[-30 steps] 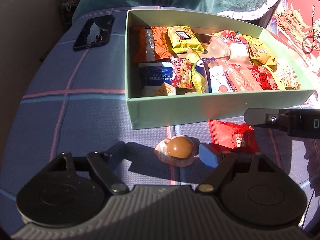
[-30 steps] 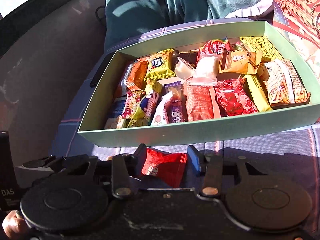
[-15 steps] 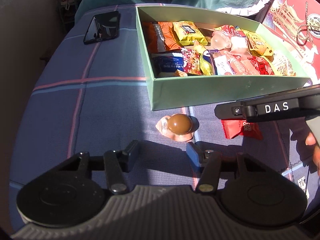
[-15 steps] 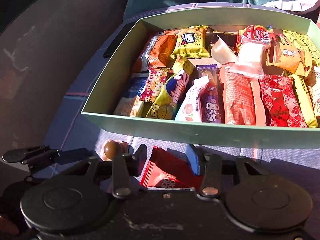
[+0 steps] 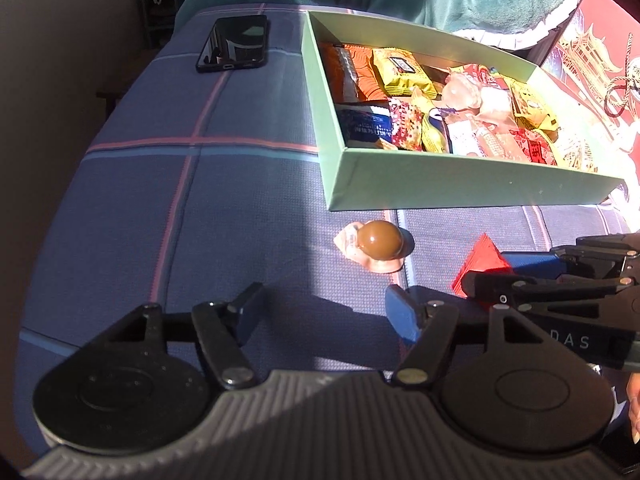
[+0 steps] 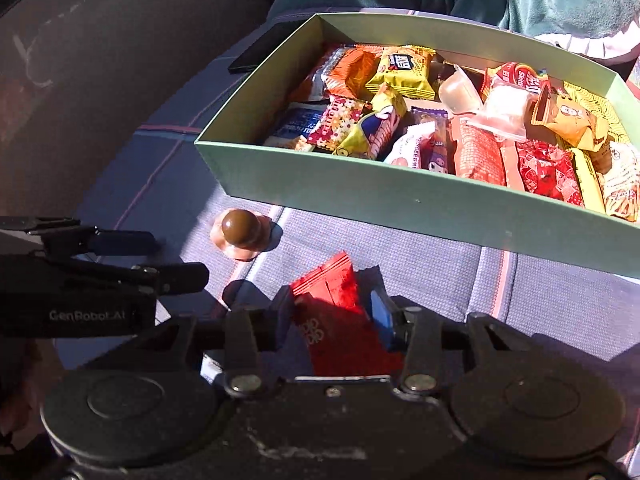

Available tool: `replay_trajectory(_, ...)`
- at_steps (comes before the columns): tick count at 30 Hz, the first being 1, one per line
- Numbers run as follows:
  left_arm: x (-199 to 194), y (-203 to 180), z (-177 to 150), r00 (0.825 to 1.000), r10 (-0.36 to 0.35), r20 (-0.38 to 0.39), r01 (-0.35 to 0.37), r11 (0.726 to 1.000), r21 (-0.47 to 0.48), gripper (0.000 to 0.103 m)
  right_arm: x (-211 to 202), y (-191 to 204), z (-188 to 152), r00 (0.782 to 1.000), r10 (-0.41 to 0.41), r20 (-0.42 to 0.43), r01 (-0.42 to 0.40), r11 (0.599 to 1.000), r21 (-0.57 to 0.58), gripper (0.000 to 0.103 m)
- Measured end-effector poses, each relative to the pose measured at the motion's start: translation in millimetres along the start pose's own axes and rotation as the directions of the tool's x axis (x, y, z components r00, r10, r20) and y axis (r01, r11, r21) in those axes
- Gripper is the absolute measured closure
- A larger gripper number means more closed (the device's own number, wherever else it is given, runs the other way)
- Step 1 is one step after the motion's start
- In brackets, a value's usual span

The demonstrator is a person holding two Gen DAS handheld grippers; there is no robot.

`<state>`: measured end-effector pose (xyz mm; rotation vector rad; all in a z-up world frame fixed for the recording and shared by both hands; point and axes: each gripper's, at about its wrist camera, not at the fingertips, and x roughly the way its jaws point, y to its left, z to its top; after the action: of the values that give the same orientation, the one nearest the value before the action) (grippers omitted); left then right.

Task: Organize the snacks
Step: 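Grasp the red pack with right gripper while left grasps brown chocolate ball, then carry both snacks into the green box and open both grippers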

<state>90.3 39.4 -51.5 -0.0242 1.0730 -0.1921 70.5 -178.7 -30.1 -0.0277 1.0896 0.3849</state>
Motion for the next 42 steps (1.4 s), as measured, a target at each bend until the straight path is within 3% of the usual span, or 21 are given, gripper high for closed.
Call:
replay_trajectory(2,2,-5,3,1.000,-0.002,0.006,0.002,1.000,0.014,0.036,-3,-3,-2,1.000,-0.018,0.014,0.018,1.000,0.016,0.075)
replay_trajectory(6,12,-18,15,1.000,-0.001,0.019,0.000,0.998,0.066,0.034,-9,-31,-6,1.000,-0.003,0.014,0.001,0.990,0.142,0.075)
replay_trajectory(9,22,-25,23,1.000,-0.012,0.018,0.010,0.996,0.091,0.036,-16,-48,-13,1.000,0.000,0.022,-0.005,0.974,0.225,0.064)
replay_trajectory(11,22,-35,22,0.999,0.004,0.035,-0.009,0.990,0.137,0.065,-21,-55,-19,1.000,0.007,0.030,-0.015,0.967,0.255,0.058)
replay_trajectory(17,15,-40,8,0.999,-0.036,0.030,0.032,0.990,0.136,0.066,-29,-48,-31,0.999,0.004,0.034,-0.012,0.976,0.219,0.051)
replay_trajectory(21,9,-32,2,0.999,-0.045,0.014,0.043,0.994,0.098,0.066,-22,-23,-35,0.997,-0.067,0.036,0.064,0.994,0.086,0.048)
replay_trajectory(22,8,-31,1,0.999,-0.041,0.013,0.039,0.994,0.098,0.066,-19,-13,-36,0.995,-0.095,0.036,0.094,0.995,0.032,0.049)
replay_trajectory(24,6,-31,0,0.999,-0.036,0.010,0.035,0.995,0.095,0.066,-18,-3,-38,0.991,-0.129,0.046,0.131,0.991,-0.038,0.071)
replay_trajectory(28,-2,-31,-3,0.999,-0.054,0.006,0.053,0.994,0.098,0.066,-24,-16,-32,0.997,-0.068,0.040,0.067,0.997,0.041,0.073)
replay_trajectory(33,-24,-37,7,0.996,-0.080,0.045,0.074,0.990,0.117,0.066,-45,-41,-20,0.996,-0.009,0.093,-0.007,0.987,0.164,0.073)
replay_trajectory(42,-39,-45,67,0.987,-0.075,0.143,0.057,0.990,0.128,0.066,-68,-68,33,0.980,0.021,0.200,-0.069,0.969,0.238,0.073)
